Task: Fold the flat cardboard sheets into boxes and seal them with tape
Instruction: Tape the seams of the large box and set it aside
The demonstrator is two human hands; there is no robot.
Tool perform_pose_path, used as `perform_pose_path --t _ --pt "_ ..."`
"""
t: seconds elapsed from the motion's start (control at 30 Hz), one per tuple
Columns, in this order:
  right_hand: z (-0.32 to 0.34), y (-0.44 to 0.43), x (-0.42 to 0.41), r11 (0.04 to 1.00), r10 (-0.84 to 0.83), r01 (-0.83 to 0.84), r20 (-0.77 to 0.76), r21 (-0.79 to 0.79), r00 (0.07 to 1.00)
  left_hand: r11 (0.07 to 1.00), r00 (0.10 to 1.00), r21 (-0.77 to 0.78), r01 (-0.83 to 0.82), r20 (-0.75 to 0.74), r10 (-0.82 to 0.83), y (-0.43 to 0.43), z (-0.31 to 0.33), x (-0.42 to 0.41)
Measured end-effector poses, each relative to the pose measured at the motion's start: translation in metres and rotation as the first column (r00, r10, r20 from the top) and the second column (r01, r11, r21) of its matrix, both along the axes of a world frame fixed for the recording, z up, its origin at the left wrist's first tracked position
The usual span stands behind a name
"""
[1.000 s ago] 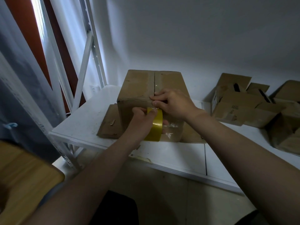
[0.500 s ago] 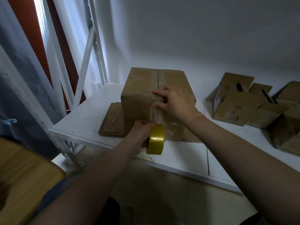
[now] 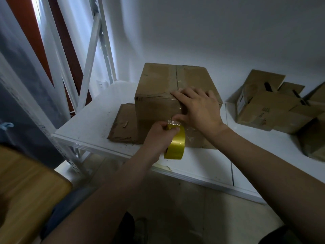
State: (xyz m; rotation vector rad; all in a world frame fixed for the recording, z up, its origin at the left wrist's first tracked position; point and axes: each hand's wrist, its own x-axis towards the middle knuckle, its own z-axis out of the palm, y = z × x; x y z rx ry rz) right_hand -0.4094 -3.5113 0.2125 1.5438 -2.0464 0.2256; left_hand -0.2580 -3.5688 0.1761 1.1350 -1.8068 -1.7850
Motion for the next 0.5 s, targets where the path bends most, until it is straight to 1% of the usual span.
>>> perform_pose_path --t 0.1,0.2,0.3,0.43,0.5 --pt "0.001 0.0 0.001 1.0 -0.006 0.006 0.014 0.003 1.0 0.999 0.999 0.034 0.038 0.024 -0.039 0.001 0.0 0.0" --pt "0.001 0.001 0.001 1.0 -0.017 0.017 0.017 0.013 1.0 0.997 0.999 0.075 0.037 0.023 -0.039 0.004 -0.005 0.003" --pt "-0.001 0.002 0.003 1.0 -0.018 0.018 0.012 0.019 1.0 0.999 1.0 0.046 -0.005 -0.014 0.006 0.006 -0.006 0.004" --pt "0.001 0.003 0.006 0.997 -0.03 0.028 0.023 0.068 0.999 0.988 0.996 0.155 -0.028 -0.077 0.041 0.005 -0.007 0.005" --pt "0.002 0.013 0.005 0.996 -0.032 0.029 0.03 0.082 0.999 0.985 0.996 0.168 -0.027 -0.076 0.04 0.006 -0.009 0.005"
